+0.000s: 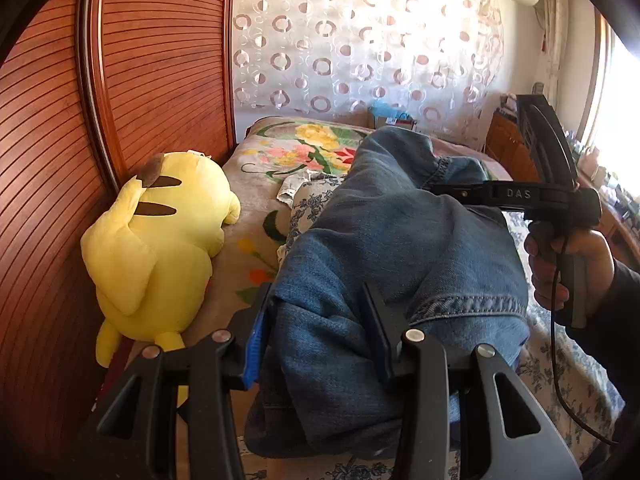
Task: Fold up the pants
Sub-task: 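Carry the jeans with both tools toward the folded jeans by the yellow toy, then open the right tool while the left tool lowers the jeans onto the stack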
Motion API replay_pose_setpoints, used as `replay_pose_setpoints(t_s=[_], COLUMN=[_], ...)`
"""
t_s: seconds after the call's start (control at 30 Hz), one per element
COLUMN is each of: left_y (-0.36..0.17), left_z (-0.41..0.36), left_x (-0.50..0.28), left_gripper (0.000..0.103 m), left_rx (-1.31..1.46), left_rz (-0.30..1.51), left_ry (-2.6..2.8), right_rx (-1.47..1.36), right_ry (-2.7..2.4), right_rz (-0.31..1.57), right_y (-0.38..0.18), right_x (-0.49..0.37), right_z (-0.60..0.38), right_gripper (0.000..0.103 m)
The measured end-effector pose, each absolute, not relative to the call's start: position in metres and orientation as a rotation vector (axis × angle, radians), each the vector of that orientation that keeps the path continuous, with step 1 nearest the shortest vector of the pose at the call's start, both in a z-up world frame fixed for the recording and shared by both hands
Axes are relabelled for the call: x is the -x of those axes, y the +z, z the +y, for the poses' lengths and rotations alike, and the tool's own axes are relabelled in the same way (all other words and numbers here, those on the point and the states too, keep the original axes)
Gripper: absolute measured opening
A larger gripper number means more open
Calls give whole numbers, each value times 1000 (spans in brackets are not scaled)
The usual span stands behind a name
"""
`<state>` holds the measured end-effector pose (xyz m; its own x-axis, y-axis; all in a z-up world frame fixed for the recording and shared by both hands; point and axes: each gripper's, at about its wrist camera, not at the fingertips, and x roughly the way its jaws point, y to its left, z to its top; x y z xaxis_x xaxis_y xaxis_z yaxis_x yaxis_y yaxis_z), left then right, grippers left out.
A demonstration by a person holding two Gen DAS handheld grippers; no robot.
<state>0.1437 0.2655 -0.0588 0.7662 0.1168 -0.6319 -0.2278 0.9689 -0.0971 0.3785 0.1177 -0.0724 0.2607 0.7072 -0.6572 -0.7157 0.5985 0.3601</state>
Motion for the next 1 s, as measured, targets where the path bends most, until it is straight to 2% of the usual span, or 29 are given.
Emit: replay_pose_setpoints(t_s=[0.43,0.53,0.83,1.0], left_y=[-7,-3,-44,-56], left_z=[243,234,215,211], left_x=[-115,-118,-142,-139], left_gripper=[45,45,50,51], left_rx=[129,120,91,103], left_rz=[518,518,650,647], left_ry=[187,140,89,99], right_rx=[144,184,229,248], right_ry=[918,956,982,964], right_rz=[741,704,702,728], right_y=[-33,-28,-38,-51], right_x=[-343,-328,-318,-326], right_z=[77,82,105,107], right_gripper=[60,51,49,48])
